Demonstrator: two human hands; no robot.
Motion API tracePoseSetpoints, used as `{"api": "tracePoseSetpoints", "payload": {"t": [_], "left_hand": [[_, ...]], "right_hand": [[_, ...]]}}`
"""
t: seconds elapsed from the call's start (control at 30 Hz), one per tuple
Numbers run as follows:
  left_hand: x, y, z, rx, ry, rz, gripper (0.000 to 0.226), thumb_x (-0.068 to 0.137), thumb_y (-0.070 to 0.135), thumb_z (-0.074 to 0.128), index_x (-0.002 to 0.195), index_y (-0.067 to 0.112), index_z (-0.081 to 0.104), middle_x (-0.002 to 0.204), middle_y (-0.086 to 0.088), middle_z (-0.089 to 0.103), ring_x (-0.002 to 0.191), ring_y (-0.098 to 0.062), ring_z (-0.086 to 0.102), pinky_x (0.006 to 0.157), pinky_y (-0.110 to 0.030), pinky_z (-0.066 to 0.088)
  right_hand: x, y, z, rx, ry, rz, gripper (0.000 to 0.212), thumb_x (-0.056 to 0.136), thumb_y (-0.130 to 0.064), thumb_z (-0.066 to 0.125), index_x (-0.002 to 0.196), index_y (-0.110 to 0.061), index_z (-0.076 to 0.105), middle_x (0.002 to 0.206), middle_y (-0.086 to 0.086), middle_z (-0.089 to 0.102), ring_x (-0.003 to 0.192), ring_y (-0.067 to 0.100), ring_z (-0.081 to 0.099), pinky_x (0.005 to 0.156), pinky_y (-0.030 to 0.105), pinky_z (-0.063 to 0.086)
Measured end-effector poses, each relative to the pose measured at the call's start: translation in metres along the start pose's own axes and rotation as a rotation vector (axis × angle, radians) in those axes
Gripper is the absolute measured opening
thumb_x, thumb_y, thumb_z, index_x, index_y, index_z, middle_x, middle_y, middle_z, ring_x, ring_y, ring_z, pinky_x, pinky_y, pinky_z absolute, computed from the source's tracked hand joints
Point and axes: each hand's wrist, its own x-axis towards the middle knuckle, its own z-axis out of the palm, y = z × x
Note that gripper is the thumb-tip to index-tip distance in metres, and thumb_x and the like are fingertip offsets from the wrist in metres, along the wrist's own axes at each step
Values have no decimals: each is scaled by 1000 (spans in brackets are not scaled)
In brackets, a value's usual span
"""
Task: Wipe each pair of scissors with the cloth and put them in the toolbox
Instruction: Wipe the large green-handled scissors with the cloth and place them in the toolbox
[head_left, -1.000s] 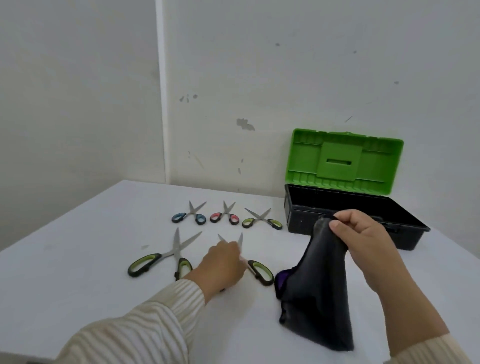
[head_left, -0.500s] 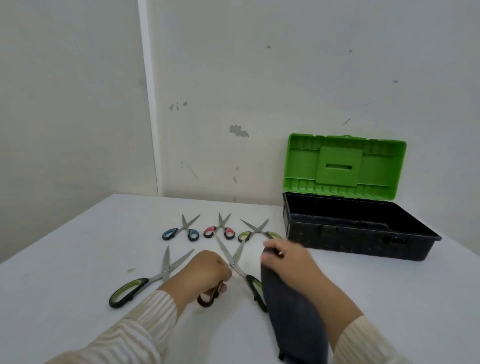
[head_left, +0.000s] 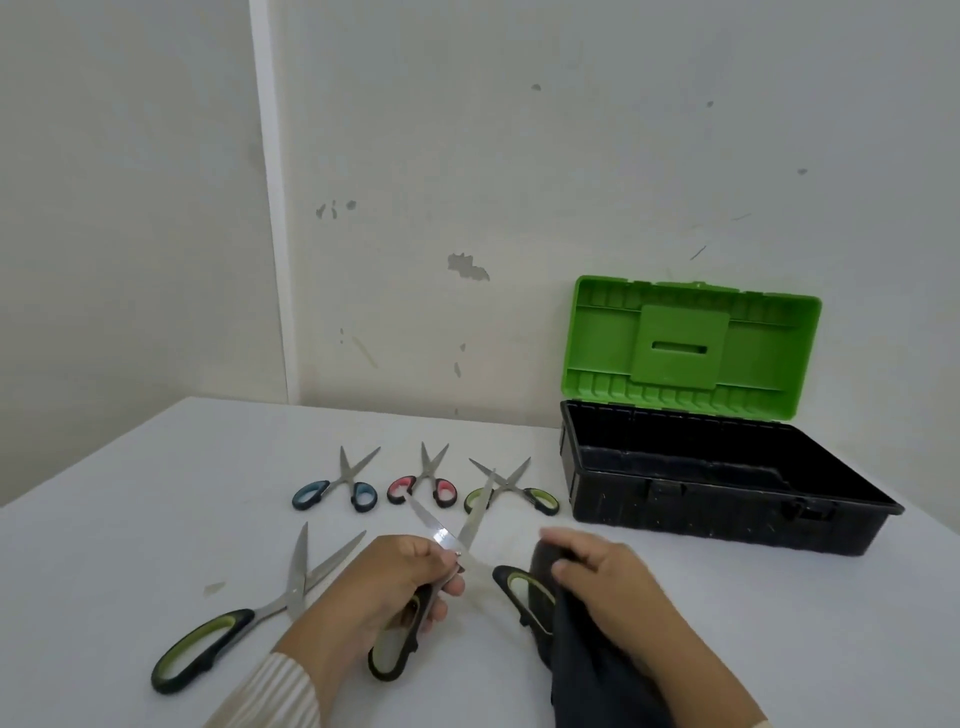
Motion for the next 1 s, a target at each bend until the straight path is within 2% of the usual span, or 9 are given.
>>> {"api": "tracePoseSetpoints", "payload": {"t": [0.1, 0.17, 0.3, 0.43, 0.57, 0.7, 0.8, 0.93, 1.0], "left_hand": [[1, -5, 2, 69, -52, -3, 19, 91, 16, 60, 82, 1, 67, 75, -9, 73, 50, -20, 57, 50, -28, 47], [0, -7, 5, 104, -71, 5, 18, 90, 16, 60, 82, 1, 66, 74, -7, 73, 48, -18, 56, 49, -26, 46], [1, -7, 19, 135, -47, 62, 20, 88, 18, 65, 76, 1, 65, 70, -5, 73, 43, -16, 54, 46, -23, 45], [0, -12, 32, 158, -14, 103, 17, 87, 11, 62, 71, 6, 63, 63, -3, 71, 41, -17, 52, 45, -22, 42], [0, -14, 36, 181, -6, 135, 23, 86, 15, 66, 63, 11, 60, 60, -1, 69, 39, -14, 50, 45, -21, 39], [2, -13, 33, 215, 6, 136, 20, 85, 15, 64, 65, 9, 62, 60, -1, 70, 39, -13, 50, 47, -24, 39], [1, -13, 32, 261, 1, 141, 21, 85, 21, 66, 68, 7, 63, 60, -1, 70, 40, -13, 50, 45, -22, 39], [0, -13, 30, 299, 2, 160, 25, 85, 21, 65, 63, 12, 59, 62, -1, 69, 37, -11, 48, 38, -17, 35], [0, -12, 30, 319, -2, 169, 24, 86, 22, 65, 65, 12, 60, 62, -1, 69, 38, -10, 48, 40, -18, 37]], "right_hand": [[11, 0, -18, 67, 344, -18, 46, 84, -1, 53, 108, -39, 59, 102, -6, 67, 83, 5, 61, 81, 22, 47], [16, -9, -23, 56, 427, -95, 43, 83, -3, 57, 109, -37, 56, 89, -12, 65, 83, 7, 61, 81, 23, 47], [12, -32, 9, -199, 281, -336, 26, 82, -8, 61, 94, -30, 66, 88, -21, 61, 84, -5, 56, 82, 10, 42], [8, -21, 47, -411, 74, -432, 21, 90, -21, 49, 102, -16, 65, 100, 2, 57, 84, 10, 50, 73, 16, 38], [18, -14, 42, -408, 214, -364, 20, 91, -20, 48, 103, -16, 63, 99, 2, 53, 79, 7, 46, 64, 7, 34], [11, -17, 47, -406, 59, -350, 23, 93, -22, 47, 111, -15, 59, 96, -5, 44, 81, 5, 43, 66, 2, 32], [19, -14, 39, -392, 206, -340, 17, 91, -14, 49, 100, -10, 63, 86, -7, 42, 75, 6, 43, 65, 0, 32], [12, -9, 47, -313, 126, -354, 18, 89, -18, 53, 97, -12, 67, 88, -7, 50, 79, 7, 47, 66, 2, 34], [16, -9, 42, -310, 198, -343, 17, 88, -17, 54, 96, -11, 68, 86, -8, 49, 78, 7, 47, 68, -1, 33]]}}
